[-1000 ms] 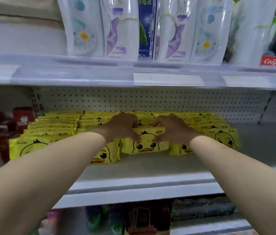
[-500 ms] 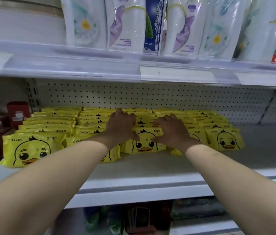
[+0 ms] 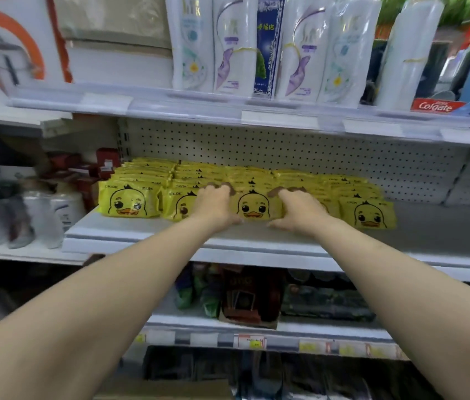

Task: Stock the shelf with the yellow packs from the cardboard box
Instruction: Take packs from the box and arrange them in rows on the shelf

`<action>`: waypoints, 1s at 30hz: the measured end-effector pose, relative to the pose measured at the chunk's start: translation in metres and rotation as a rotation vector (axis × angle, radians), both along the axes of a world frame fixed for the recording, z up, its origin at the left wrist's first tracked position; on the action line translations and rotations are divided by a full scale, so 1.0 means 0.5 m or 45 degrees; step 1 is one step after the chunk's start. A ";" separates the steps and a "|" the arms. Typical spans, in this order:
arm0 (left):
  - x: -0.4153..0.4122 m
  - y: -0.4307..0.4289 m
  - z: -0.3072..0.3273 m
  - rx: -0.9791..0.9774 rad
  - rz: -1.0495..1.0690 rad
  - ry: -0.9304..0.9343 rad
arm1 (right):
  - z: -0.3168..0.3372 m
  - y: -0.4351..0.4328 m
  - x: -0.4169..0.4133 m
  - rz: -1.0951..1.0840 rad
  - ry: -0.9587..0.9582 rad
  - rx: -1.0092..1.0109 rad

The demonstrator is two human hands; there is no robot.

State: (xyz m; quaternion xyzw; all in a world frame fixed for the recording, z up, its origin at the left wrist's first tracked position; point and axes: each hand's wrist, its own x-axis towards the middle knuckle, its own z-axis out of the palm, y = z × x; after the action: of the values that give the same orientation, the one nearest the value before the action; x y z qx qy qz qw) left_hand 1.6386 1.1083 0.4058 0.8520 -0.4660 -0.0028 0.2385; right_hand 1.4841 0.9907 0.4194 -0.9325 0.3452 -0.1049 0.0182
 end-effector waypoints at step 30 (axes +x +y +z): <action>0.012 0.565 -0.655 0.671 0.340 0.604 | -0.649 0.421 0.050 0.376 0.660 0.688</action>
State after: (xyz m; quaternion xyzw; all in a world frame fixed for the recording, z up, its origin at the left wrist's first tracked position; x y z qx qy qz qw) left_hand 1.6444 1.3910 0.0783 0.9131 -0.2659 -0.2887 0.1105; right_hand 1.5089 1.2013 0.0951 -0.9293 0.2159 0.2320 0.1898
